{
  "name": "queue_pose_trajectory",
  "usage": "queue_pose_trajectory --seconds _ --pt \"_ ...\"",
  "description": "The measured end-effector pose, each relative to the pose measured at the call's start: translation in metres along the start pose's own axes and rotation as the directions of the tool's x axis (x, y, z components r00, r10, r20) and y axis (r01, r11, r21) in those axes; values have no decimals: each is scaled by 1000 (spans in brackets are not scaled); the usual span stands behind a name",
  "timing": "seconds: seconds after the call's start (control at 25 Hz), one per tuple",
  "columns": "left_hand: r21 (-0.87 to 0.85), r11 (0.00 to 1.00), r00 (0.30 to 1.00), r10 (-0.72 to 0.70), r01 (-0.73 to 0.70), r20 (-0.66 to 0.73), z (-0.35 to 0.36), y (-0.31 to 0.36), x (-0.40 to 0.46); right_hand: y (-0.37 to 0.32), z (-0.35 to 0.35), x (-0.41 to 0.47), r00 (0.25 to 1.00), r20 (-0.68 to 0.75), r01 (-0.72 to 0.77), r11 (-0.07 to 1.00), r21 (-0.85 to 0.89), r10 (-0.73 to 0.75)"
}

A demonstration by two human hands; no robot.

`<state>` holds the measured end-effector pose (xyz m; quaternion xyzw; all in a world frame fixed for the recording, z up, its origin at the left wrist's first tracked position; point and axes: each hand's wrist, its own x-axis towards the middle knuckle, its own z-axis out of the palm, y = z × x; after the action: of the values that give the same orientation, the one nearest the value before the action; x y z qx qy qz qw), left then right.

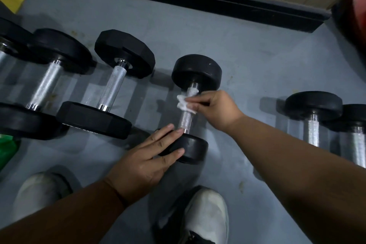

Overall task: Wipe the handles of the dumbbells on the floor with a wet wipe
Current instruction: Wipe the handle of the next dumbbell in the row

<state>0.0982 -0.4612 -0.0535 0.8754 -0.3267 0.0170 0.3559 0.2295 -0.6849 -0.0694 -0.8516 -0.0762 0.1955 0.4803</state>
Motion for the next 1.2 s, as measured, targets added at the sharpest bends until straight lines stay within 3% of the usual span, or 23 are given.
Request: queue_pose_trajectory --seconds 0.24,0.4,0.6,0.68,0.84,1.0,1.2 --pt "35 999 1000 -14 14 8 -7 -2 -5 -5 15 11 981 -185 -39 997 73 51" --pt "59 998 999 -22 24 -28 -8 -2 -5 -3 28 -13 998 19 64 998 -9 -64" --pt "78 997 999 -16 18 -34 -10 -3 -5 -5 10 -7 952 276 167 980 -108 -132" --pt "83 996 999 -27 29 -24 -11 -5 -8 -9 6 2 966 246 110 985 -134 -74" --pt "75 996 999 -49 50 -16 -13 -5 -10 -12 1 23 999 -34 -9 992 -123 5" --pt "72 996 998 -57 58 -9 -16 -4 -11 -13 19 14 982 -186 -16 998 -55 6" --pt "79 991 994 -105 106 -20 -17 -4 -12 -8 36 -19 997 65 34 999 25 -36"
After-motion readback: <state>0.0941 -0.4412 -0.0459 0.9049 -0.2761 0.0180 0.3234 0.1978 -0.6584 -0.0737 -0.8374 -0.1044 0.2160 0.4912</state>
